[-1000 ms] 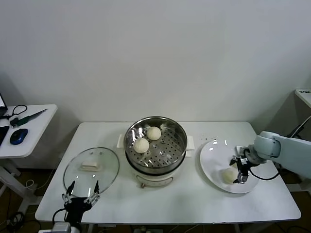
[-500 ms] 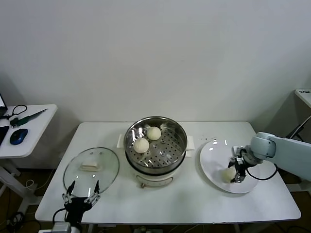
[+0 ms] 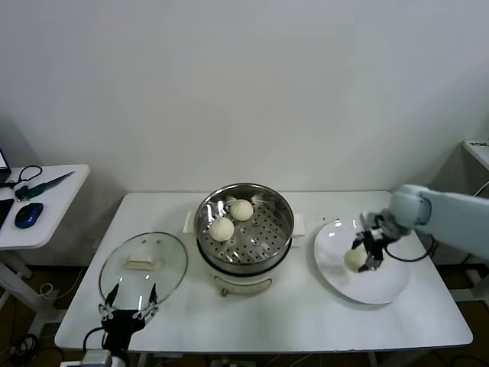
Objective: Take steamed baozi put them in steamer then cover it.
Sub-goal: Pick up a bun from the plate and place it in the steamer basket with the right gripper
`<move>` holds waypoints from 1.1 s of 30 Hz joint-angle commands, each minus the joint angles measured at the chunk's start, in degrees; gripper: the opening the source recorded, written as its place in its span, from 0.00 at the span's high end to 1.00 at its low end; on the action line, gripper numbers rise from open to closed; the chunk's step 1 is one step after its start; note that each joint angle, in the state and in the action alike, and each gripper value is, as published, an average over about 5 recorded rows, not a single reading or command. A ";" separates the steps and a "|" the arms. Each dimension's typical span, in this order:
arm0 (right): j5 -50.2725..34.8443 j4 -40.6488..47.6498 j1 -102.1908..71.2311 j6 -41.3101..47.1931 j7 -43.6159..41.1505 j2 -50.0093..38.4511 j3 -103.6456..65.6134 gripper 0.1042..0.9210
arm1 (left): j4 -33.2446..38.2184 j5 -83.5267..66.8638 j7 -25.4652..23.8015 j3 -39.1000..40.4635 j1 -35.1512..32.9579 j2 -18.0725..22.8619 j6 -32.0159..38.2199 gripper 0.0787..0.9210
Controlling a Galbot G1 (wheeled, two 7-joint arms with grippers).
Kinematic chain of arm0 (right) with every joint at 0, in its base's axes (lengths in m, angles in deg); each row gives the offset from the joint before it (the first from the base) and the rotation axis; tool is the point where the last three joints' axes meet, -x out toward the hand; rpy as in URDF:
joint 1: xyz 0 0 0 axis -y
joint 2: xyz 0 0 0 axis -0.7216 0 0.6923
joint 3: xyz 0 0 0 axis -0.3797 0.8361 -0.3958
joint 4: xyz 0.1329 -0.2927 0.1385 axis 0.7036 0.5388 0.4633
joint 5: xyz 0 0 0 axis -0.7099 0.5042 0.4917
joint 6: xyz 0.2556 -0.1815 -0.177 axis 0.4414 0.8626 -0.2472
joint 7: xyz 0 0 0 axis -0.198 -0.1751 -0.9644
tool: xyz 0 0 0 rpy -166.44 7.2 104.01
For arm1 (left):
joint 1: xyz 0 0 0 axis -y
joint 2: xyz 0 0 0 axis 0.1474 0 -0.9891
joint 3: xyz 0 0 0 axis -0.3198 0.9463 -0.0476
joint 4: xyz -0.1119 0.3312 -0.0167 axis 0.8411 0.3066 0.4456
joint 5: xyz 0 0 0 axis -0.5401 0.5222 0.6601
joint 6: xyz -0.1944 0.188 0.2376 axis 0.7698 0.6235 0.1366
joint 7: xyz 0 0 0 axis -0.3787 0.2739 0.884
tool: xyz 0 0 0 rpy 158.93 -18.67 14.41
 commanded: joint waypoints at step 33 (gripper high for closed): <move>29.21 -4.43 -2.63 -27.48 6.14 35.25 -3.05 0.29 | 1.12 0.02 0.64 -1.31 -1.88 0.02 0.84 0.12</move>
